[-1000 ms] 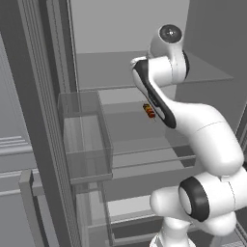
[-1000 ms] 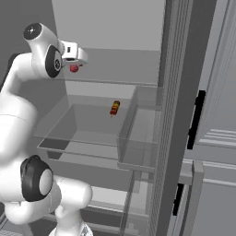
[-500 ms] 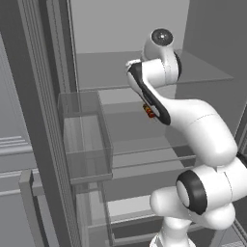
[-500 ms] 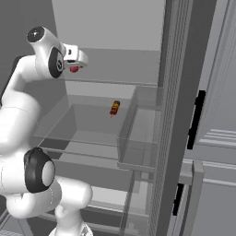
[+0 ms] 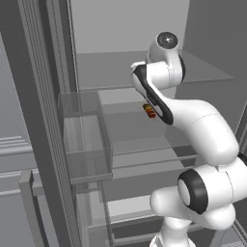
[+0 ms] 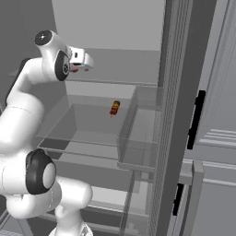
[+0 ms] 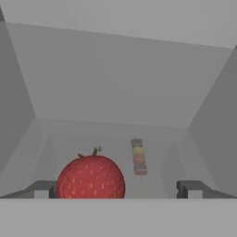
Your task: Take the strawberry from the fridge and place it on top of the pancake, located on the dining counter.
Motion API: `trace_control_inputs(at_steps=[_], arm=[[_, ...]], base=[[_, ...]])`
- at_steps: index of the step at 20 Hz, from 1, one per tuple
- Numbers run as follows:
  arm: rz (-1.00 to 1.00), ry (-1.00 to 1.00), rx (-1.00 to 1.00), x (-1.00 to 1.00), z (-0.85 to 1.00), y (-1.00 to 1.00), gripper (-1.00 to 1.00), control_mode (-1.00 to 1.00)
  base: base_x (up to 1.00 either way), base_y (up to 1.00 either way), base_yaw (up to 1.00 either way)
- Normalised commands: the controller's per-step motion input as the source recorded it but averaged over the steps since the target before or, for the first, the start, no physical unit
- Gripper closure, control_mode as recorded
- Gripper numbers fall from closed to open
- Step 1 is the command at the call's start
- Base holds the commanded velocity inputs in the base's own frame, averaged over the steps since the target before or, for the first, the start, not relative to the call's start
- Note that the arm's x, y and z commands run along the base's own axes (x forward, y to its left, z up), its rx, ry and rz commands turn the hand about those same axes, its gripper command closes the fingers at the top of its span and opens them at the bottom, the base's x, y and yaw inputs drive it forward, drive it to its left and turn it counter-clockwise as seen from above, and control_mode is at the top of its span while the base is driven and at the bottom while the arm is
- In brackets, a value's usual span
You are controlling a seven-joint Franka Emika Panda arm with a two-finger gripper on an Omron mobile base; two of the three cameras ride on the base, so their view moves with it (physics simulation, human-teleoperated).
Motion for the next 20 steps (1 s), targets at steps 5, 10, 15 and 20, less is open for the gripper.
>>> trace_control_inputs(at_steps=[5,10,15,20], arm=[[0.0,0.0,0.01,0.06,-0.06,-0.01,-1.0,-1.0],[0.0,0.0,0.0,0.25,-0.08,0.09,-1.0,-1.0],[-0.01,0.0,0.0,0.2,-0.02,0.02,-1.0,-1.0],[-0.08,0.0,0.0,0.0,-0.01,0.06,-1.0,-1.0]], base=[[0.0,0.0,0.0],[0.0,0.0,0.0],[0.0,0.0,0.0],[0.0,0.0,0.0]])
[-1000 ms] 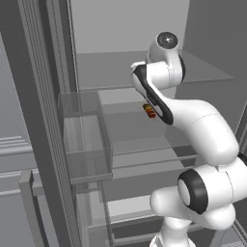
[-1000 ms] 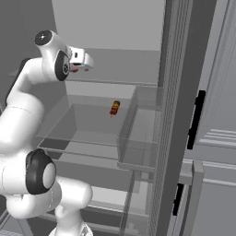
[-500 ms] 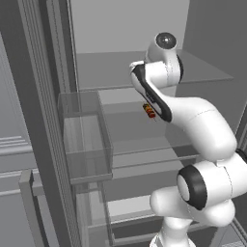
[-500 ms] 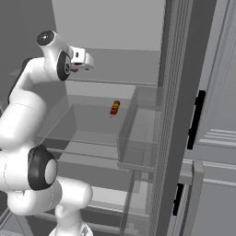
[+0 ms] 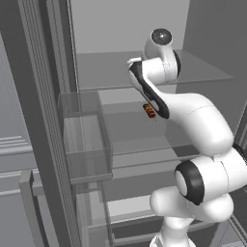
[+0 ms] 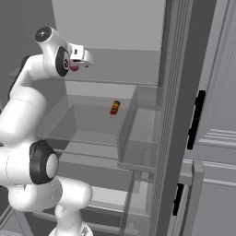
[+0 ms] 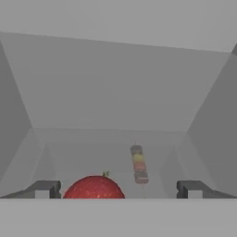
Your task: Take the strawberry from the fridge and place it on top of the pancake, located on the dining counter.
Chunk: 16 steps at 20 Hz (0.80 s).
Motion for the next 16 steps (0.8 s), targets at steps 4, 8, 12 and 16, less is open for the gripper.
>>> trace_control_inputs(at_steps=[4,8,12,16], arm=[[-0.08,0.0,0.0,-0.04,-0.12,0.0,-1.0,-1.0],[-0.05,0.0,0.02,-0.02,-0.2,0.0,-1.0,-1.0],[-0.01,0.0,0.0,-0.01,-0.25,0.04,1.0,-1.0],[0.0,-0.02,0.0,0.0,-0.08,0.0,1.0,-1.0]], base=[[0.0,0.0,0.0],[0.0,0.0,0.0],[0.0,0.0,0.0],[0.0,0.0,0.0]])
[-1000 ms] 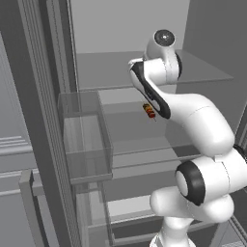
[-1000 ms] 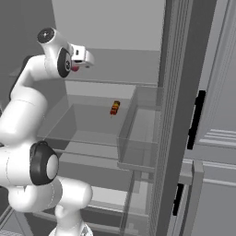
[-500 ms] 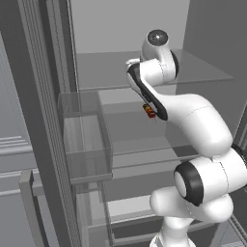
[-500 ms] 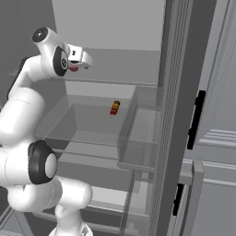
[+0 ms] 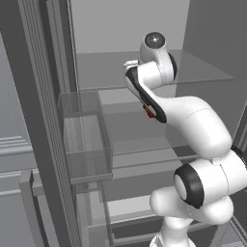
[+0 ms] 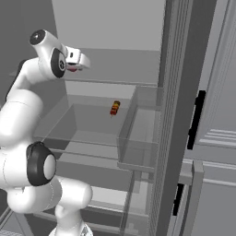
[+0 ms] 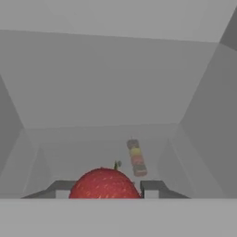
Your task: Take the strawberry from the fridge and place it on top of the pancake, located on the dining counter.
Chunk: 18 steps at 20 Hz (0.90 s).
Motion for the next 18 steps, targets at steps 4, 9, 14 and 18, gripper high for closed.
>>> trace_control_inputs(at_steps=[4,9,14,18], arm=[[0.0,-0.02,0.02,-0.27,-0.03,-0.07,1.0,-1.0],[0.02,-0.05,0.11,-1.0,0.0,-0.39,1.0,-1.0],[0.02,0.01,0.01,-1.0,0.0,-0.18,1.0,-1.0],[0.11,0.06,0.05,-1.0,-0.19,-0.2,1.0,-1.0]], base=[[0.0,0.0,0.0],[0.0,0.0,0.0],[0.0,0.0,0.0],[0.0,0.0,0.0]])
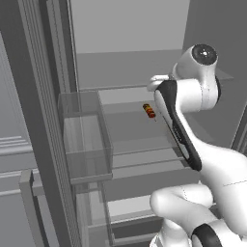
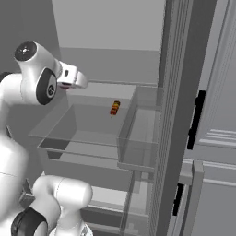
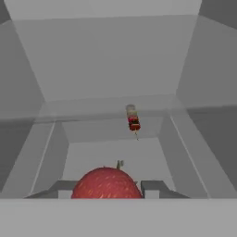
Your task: Take the strawberry from the fridge and place it on top of the pancake, located on the dining counter.
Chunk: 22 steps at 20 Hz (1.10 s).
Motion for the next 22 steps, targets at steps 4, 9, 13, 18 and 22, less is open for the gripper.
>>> trace_control_inputs(at_steps=[4,9,13,18,22], arm=[[0.14,0.12,0.02,-1.0,-0.43,-0.13,1.0,-1.0],[0.14,0.17,-0.01,-1.0,-0.74,-0.07,1.0,-1.0],[0.11,0.22,0.0,-1.0,-0.76,-0.02,1.0,-1.0],[0.09,0.21,-0.05,-0.73,-0.62,0.0,1.0,-1.0],[0.0,0.05,-0.01,-0.07,-0.36,0.0,1.0,-1.0]], base=[[0.0,0.0,0.0],[0.0,0.0,0.0],[0.0,0.0,0.0],[0.0,0.0,0.0],[0.0,0.0,0.0]])
